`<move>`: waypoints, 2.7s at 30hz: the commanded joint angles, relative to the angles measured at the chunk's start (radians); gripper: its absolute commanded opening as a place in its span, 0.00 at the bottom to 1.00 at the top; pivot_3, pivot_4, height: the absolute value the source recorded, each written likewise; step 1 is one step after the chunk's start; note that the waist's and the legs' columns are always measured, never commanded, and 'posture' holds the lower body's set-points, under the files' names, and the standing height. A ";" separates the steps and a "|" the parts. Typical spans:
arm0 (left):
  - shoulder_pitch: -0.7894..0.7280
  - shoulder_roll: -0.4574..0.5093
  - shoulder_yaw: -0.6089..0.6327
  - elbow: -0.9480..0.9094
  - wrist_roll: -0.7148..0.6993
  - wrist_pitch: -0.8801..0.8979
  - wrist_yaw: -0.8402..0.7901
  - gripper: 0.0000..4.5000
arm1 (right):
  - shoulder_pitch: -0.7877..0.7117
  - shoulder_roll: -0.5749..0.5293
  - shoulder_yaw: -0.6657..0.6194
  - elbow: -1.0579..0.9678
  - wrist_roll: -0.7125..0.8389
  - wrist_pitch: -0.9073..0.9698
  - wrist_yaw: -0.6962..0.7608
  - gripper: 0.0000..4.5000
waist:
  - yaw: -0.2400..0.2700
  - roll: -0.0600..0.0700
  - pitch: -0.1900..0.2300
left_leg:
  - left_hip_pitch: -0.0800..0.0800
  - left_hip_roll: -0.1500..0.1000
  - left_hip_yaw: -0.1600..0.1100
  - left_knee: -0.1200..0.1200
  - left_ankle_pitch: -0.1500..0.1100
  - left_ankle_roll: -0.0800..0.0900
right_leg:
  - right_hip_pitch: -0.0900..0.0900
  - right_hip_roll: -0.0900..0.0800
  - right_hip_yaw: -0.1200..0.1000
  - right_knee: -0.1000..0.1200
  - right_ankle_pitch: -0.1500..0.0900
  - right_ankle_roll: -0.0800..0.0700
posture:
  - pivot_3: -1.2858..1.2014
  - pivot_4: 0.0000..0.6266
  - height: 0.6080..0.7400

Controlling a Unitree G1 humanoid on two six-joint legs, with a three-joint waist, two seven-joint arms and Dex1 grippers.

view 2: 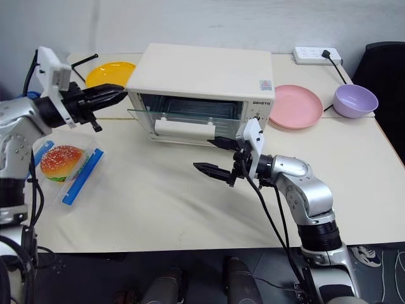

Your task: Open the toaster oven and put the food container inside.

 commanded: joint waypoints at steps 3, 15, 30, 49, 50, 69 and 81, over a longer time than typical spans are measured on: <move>-0.076 -0.047 -0.064 0.102 0.082 -0.104 -0.121 0.01 | -0.004 -0.001 -0.012 -0.088 0.048 0.002 -0.005 1.00 | -0.002 0.000 0.000 | 0.000 0.000 0.004 0.000 0.000 0.000 | -0.001 0.000 0.001 0.000 0.000 0.000 | 0.52 0.24 1.00; -0.040 -0.064 -0.073 0.134 0.144 -0.167 -0.230 0.01 | 0.100 -0.104 -0.082 -0.203 0.086 0.071 -0.057 1.00 | -0.013 0.000 0.000 | 0.000 0.002 0.005 0.008 0.000 0.001 | -0.001 -0.001 0.002 0.006 0.001 0.001 | 0.52 0.24 1.00; 0.273 0.011 -0.111 -0.141 0.191 -0.103 -0.290 0.01 | 0.280 -0.381 -0.330 -0.359 0.351 0.217 -0.029 1.00 | -0.016 -0.001 0.001 | 0.009 0.002 0.007 0.011 0.000 0.005 | 0.005 0.002 0.016 0.003 0.003 0.006 | 0.52 0.24 1.00; 0.555 0.004 0.252 -0.543 0.029 0.278 -0.011 0.25 | 0.040 -0.358 -0.184 -0.230 0.337 0.181 0.047 1.00 | -0.017 -0.003 0.001 | 0.006 0.002 0.008 0.012 -0.002 0.009 | 0.003 0.000 0.027 0.001 0.006 0.011 | 0.52 0.24 1.00; 0.582 -0.021 0.344 -0.625 -0.030 0.368 0.047 0.32 | 0.028 -0.356 -0.170 -0.217 0.336 0.180 0.064 1.00 | -0.016 -0.003 0.001 | 0.006 0.002 0.007 0.012 -0.002 0.009 | 0.003 0.000 0.027 0.001 0.006 0.011 | 0.52 0.24 1.00; 1.013 -0.397 1.414 -1.122 -0.423 1.088 0.477 0.99 | -0.204 -0.221 0.048 0.126 0.150 0.043 0.316 1.00 | -0.014 -0.011 0.000 | 0.012 0.000 0.008 0.012 -0.003 0.005 | 0.008 0.001 0.026 0.001 0.004 0.007 | 0.52 0.24 1.00; 0.780 -0.424 1.362 -0.929 -0.368 1.189 0.833 0.99 | -0.156 -0.212 0.015 0.058 0.151 0.072 0.282 1.00 | -0.016 -0.012 0.000 | 0.015 0.001 0.008 0.011 -0.004 0.003 | 0.010 0.000 0.026 0.000 0.005 0.007 | 0.52 0.24 1.00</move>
